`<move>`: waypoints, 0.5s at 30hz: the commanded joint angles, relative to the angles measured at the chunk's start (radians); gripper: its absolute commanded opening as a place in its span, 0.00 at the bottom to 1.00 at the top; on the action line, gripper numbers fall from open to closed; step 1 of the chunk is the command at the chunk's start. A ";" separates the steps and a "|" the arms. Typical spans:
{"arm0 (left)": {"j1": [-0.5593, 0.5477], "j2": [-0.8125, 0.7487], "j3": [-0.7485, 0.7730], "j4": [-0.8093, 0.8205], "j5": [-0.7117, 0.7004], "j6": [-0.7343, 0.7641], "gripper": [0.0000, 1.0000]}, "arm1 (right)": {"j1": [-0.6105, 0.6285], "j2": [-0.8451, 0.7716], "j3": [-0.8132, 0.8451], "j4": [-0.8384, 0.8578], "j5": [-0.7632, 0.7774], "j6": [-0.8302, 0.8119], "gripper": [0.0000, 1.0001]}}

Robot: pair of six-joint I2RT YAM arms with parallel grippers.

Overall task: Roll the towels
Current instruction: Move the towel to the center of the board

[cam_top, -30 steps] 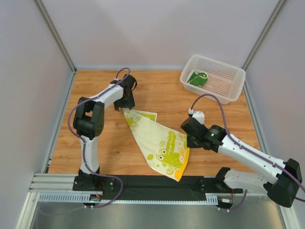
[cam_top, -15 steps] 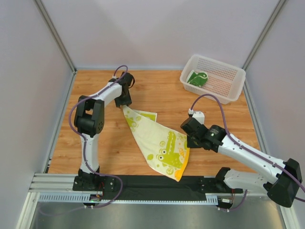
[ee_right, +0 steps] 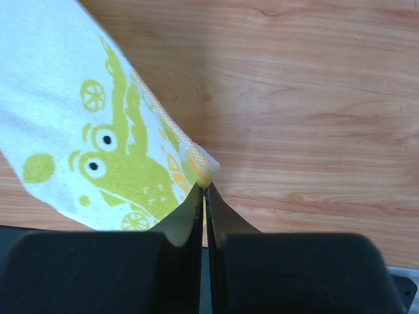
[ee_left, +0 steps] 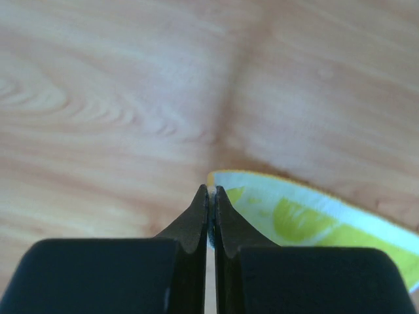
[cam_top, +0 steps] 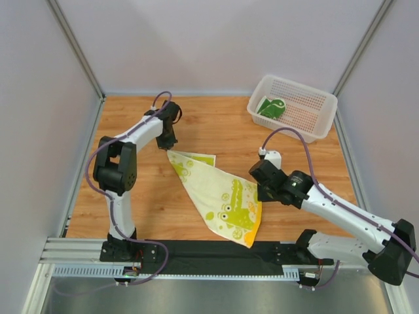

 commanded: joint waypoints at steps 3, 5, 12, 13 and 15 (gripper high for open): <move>0.003 -0.365 -0.119 -0.129 -0.017 0.034 0.00 | -0.006 -0.132 0.114 0.006 0.039 -0.076 0.00; 0.001 -0.495 -0.162 -0.180 -0.020 0.046 0.00 | -0.006 -0.189 0.139 -0.017 0.071 -0.076 0.00; -0.091 -0.837 -0.196 -0.469 -0.103 0.058 0.00 | -0.006 -0.358 0.125 -0.108 0.094 -0.046 0.00; -0.106 -0.856 -0.173 -0.511 -0.121 0.040 0.00 | -0.006 -0.373 0.110 -0.112 0.097 -0.045 0.00; -0.128 -0.903 -0.161 -0.607 -0.131 0.029 0.00 | -0.005 -0.387 0.097 -0.131 0.117 -0.028 0.00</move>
